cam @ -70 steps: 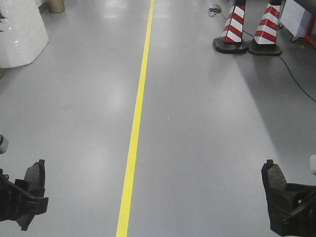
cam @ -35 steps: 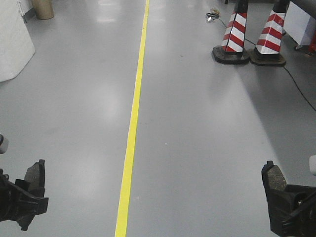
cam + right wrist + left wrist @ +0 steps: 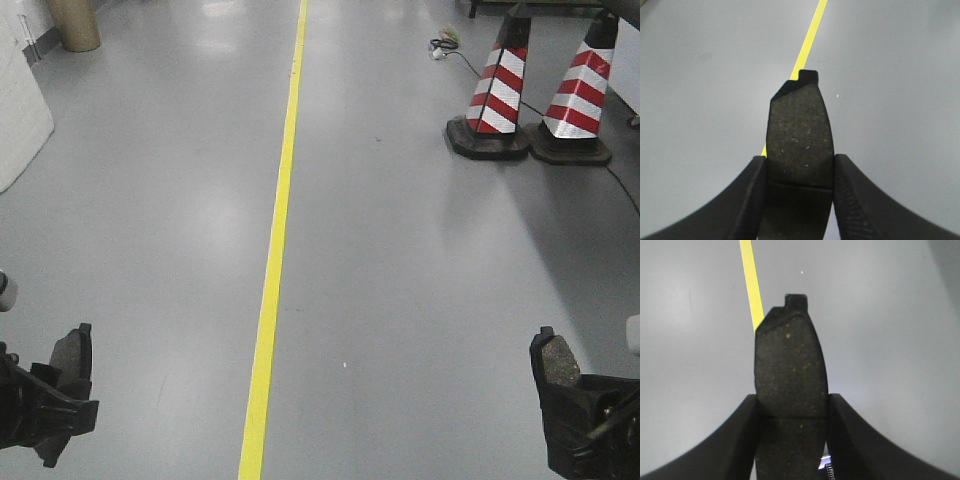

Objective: Move and align brake pads A on conveyor
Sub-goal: 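Drive along the yellow-lined aisle past the striped traffic cones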

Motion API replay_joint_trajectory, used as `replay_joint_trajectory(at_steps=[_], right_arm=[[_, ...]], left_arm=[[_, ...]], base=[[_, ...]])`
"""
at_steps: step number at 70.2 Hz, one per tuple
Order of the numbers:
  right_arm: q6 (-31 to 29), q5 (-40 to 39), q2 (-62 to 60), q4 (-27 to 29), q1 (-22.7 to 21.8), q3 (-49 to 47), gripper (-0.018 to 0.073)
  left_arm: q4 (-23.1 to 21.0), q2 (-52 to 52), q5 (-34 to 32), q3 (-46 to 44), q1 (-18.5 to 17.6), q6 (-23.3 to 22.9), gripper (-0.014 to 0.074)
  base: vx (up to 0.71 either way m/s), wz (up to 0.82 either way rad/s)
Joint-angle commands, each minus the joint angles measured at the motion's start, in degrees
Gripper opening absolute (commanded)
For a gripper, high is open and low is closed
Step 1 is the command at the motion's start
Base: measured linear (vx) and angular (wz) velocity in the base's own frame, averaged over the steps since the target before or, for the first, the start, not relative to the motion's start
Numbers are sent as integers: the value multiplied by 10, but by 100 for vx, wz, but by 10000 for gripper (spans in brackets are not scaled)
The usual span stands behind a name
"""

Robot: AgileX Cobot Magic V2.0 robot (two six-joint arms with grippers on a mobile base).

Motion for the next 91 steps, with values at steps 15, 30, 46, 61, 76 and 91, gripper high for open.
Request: replay_joint_trajectory(at_steps=[15, 30, 46, 61, 76, 91], right_arm=[[-5, -40, -2, -4, -1, -17, -1], [-5, -37, -2, -4, -1, -17, -1], [-5, -38, -2, -4, -1, -17, -1], [-5, -37, -2, -4, -1, -17, -1], [-5, -37, -2, -4, -1, -17, -1], [-5, -36, -2, -4, -1, -17, -1]], left_arm=[[-3, -8, -37, -15, -4, -2, 73], [-3, -8, -37, -15, -4, -2, 73], [-3, -7, -38, -15, -4, -2, 73], [-3, -8, -38, -15, -4, -2, 73], [-3, -8, -38, -15, -4, -2, 73], [-3, -8, -38, -15, -4, -2, 73]], base=[[66, 2], [66, -4], [66, -8], [65, -7], [65, -1], [64, 0]])
